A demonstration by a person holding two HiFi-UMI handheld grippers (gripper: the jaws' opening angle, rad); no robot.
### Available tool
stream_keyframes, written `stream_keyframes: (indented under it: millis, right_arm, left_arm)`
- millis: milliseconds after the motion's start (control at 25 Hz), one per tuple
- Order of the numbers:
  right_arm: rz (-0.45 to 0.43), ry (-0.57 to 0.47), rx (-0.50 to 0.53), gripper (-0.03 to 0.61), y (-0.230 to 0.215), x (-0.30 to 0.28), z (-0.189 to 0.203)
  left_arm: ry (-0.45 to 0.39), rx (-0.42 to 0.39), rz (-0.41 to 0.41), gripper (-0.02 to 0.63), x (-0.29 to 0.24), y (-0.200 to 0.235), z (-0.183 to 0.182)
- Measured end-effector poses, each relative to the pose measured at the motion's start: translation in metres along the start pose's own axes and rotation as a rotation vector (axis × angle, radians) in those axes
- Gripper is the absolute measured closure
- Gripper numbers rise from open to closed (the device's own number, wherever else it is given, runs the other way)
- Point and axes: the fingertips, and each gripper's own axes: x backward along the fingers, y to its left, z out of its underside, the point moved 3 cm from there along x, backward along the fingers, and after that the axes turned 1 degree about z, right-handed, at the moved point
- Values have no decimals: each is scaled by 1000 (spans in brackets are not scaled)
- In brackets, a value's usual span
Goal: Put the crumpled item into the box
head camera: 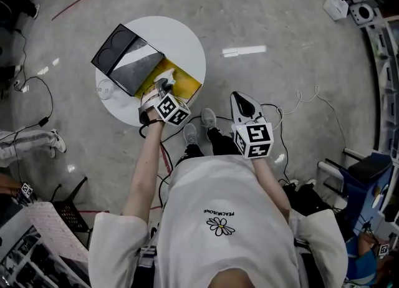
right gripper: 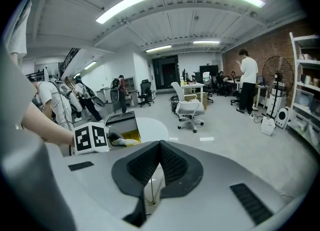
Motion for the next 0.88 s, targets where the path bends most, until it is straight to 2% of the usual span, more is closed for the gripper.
stream_keyframes:
  millis: [240, 440, 640, 760, 880]
  right_arm:
    - [3, -3, -9, 578, 3, 0, 0]
    - [7, 1, -2, 577, 5, 0, 1]
    - [11, -7, 1, 578, 6, 2, -1]
    - [11, -11, 3, 578, 8, 4, -1]
    - [6, -15, 3, 577, 10, 6, 0]
  left_arm:
    - [-2, 38, 81, 492, -2, -4, -3]
    - [-31, 126, 162, 435, -1, -11, -8]
    - [-40, 151, 202, 417, 3, -15, -11]
    - [-44, 165, 220, 357, 5, -18, -12]
    - [-55, 172, 213, 334, 11, -18, -15]
